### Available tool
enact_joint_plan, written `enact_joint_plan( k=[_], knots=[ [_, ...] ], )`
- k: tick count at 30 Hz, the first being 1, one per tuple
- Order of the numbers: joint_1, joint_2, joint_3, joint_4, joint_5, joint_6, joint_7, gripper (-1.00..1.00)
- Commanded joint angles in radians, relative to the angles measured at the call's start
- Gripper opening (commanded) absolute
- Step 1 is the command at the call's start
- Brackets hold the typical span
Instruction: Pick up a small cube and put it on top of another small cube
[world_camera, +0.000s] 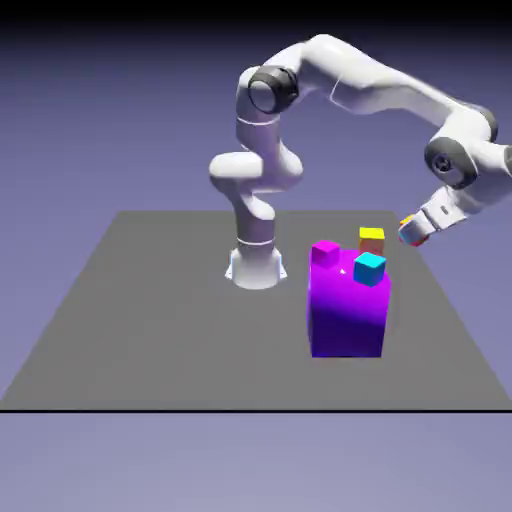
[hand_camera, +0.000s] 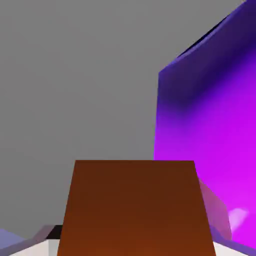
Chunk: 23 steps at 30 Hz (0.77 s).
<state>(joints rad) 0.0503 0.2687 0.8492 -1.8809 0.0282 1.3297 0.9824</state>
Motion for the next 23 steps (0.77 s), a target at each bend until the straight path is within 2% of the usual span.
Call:
enact_joint_plan(
  k=[1, 6, 8, 14, 15, 23],
  knots=[
    [-0.005, -0.036, -0.007, -0.018, 0.013, -0.009, -0.009, -1.0],
    [-0.031, -0.218, -0.04, -0.106, 0.089, -0.05, -0.052, -1.0],
    [-0.066, -0.229, -0.055, -0.104, 0.07, -0.065, -0.026, -1.0],
    [-0.065, -0.295, -0.055, -0.31, 0.101, 0.091, -0.068, -1.0],
    [-0.065, -0.295, -0.055, -0.31, 0.101, 0.091, -0.068, 1.0],
    [-0.066, -0.229, -0.055, -0.104, 0.07, -0.065, -0.026, 1.0]
  ],
)
